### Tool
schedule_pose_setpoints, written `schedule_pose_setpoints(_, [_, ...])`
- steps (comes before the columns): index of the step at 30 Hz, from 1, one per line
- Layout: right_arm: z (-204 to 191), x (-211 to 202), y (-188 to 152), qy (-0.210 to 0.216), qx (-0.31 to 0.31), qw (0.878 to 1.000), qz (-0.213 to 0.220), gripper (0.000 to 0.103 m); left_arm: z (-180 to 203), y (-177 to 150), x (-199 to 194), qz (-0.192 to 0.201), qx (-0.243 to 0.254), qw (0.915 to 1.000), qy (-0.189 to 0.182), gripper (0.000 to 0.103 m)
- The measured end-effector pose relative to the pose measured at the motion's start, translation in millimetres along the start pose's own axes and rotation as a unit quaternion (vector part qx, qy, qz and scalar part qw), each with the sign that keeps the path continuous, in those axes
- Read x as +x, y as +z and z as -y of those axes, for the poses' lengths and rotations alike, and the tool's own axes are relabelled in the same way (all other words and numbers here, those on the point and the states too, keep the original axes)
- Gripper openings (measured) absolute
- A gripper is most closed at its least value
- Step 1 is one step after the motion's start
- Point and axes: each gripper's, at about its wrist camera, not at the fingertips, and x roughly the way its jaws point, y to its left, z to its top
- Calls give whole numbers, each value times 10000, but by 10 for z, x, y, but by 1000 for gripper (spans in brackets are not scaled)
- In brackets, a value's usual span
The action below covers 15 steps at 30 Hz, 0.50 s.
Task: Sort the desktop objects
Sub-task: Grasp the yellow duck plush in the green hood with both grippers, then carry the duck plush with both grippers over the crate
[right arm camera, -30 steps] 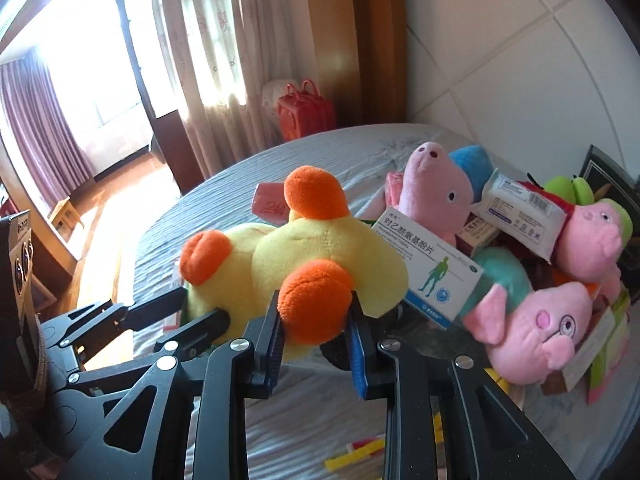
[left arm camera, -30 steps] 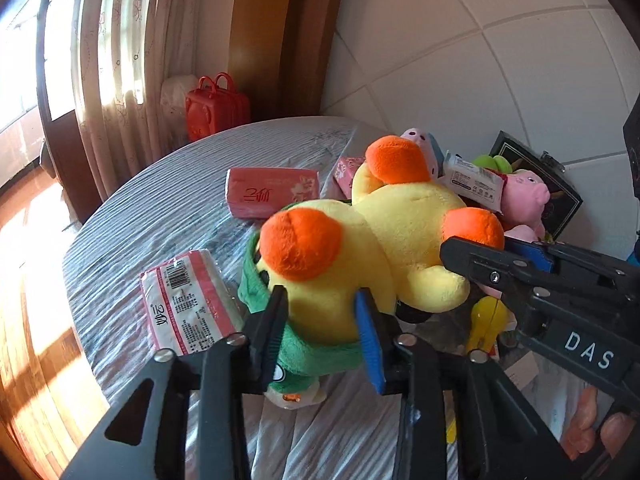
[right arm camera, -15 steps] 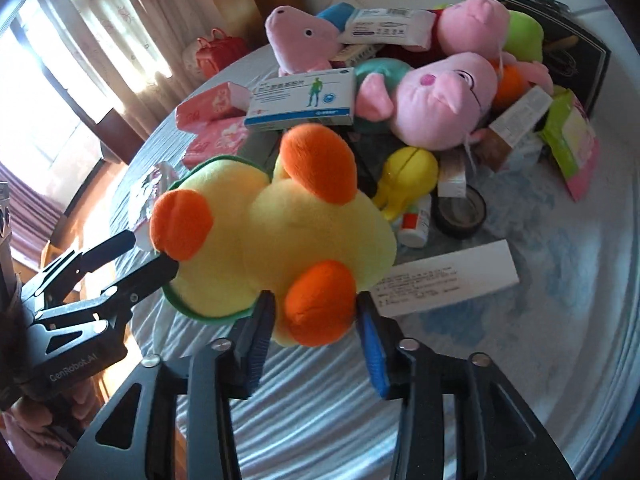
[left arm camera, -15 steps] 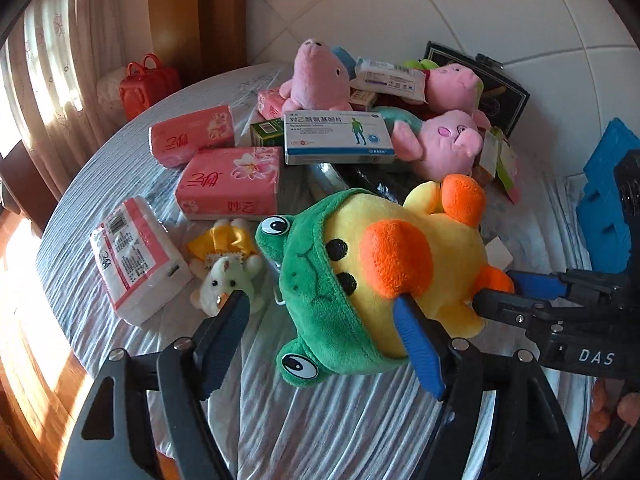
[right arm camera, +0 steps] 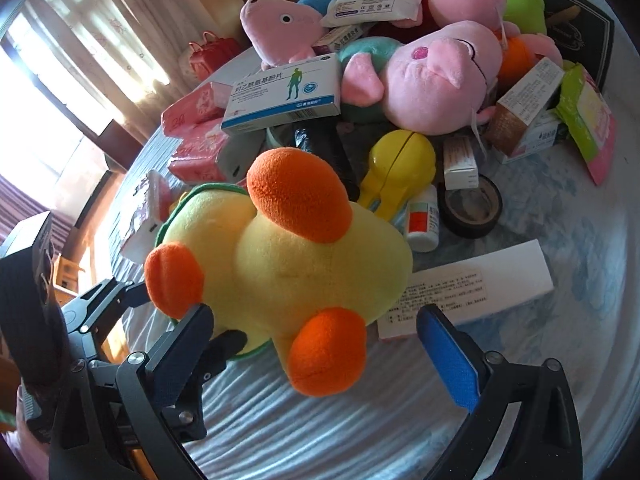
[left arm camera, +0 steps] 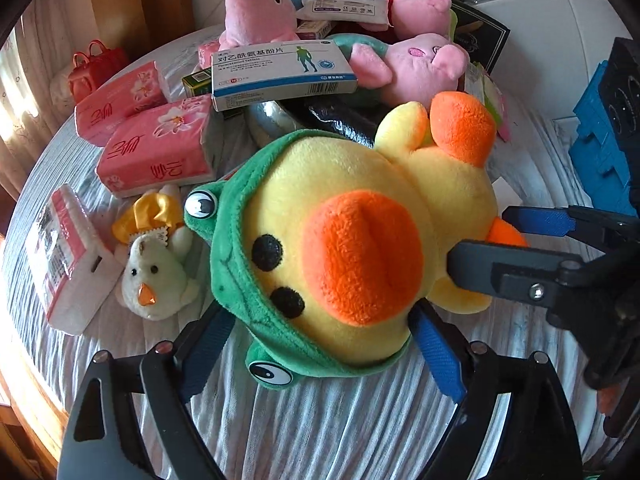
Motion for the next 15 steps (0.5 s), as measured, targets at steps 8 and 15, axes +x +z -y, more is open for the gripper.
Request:
schedule_pose_setpoints(8, [-45,166,60,107,-79,9999,100,78,-20,79,83,75,32,10000,24,78])
schedule_pose_setpoints(15, [-103,-269,36,61,-359,9979,544,56,186,236,-366,706,539,9959,184,78])
